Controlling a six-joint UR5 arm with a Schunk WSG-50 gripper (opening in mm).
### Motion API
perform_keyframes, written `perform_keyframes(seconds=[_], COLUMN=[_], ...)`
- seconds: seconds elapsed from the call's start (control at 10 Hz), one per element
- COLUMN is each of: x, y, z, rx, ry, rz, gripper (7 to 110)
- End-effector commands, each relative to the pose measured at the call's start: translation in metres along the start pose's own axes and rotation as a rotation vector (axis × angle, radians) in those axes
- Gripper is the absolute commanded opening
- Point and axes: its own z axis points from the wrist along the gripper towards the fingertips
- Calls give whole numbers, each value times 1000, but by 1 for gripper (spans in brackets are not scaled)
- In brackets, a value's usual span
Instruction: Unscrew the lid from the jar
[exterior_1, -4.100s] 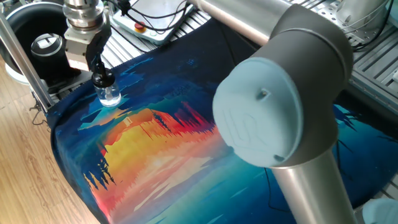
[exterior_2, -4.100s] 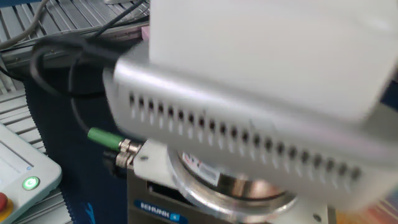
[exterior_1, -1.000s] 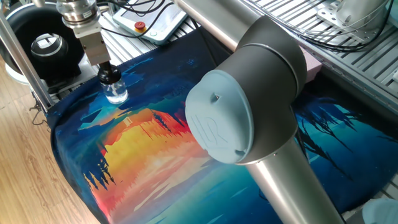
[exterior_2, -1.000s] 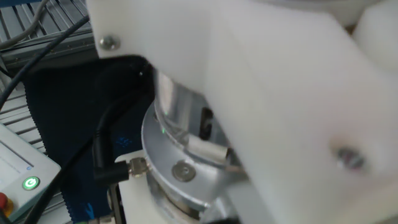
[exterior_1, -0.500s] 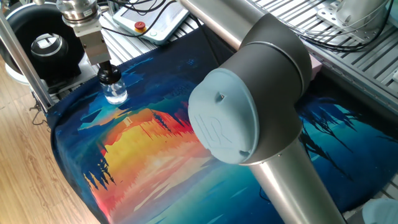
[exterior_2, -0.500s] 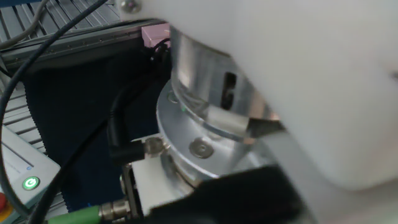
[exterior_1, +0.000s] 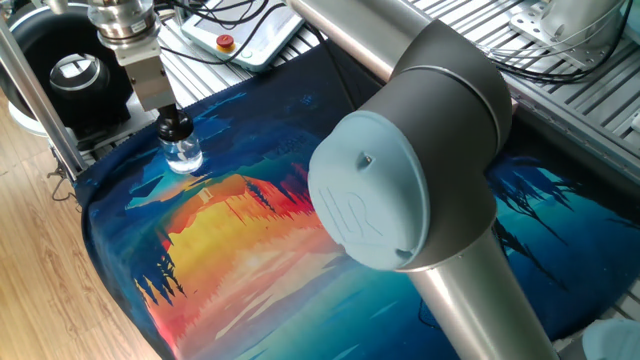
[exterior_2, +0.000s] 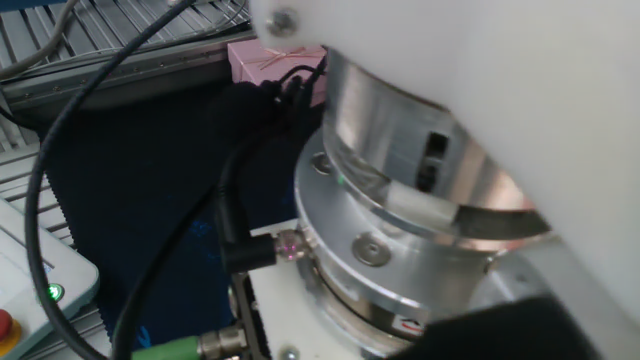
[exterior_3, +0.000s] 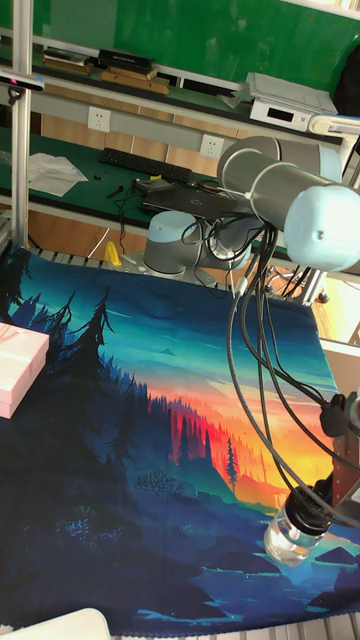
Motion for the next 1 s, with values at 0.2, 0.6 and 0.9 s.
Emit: perform_keyframes(seconds=[0.2,0.6,0.9], x=[-1,-2,-3], y=[4,5,6], z=[1,10,13], rx=[0,9,14], ry=[-6,-11,-8], rz=[8,22,35], gripper=[22,22,22])
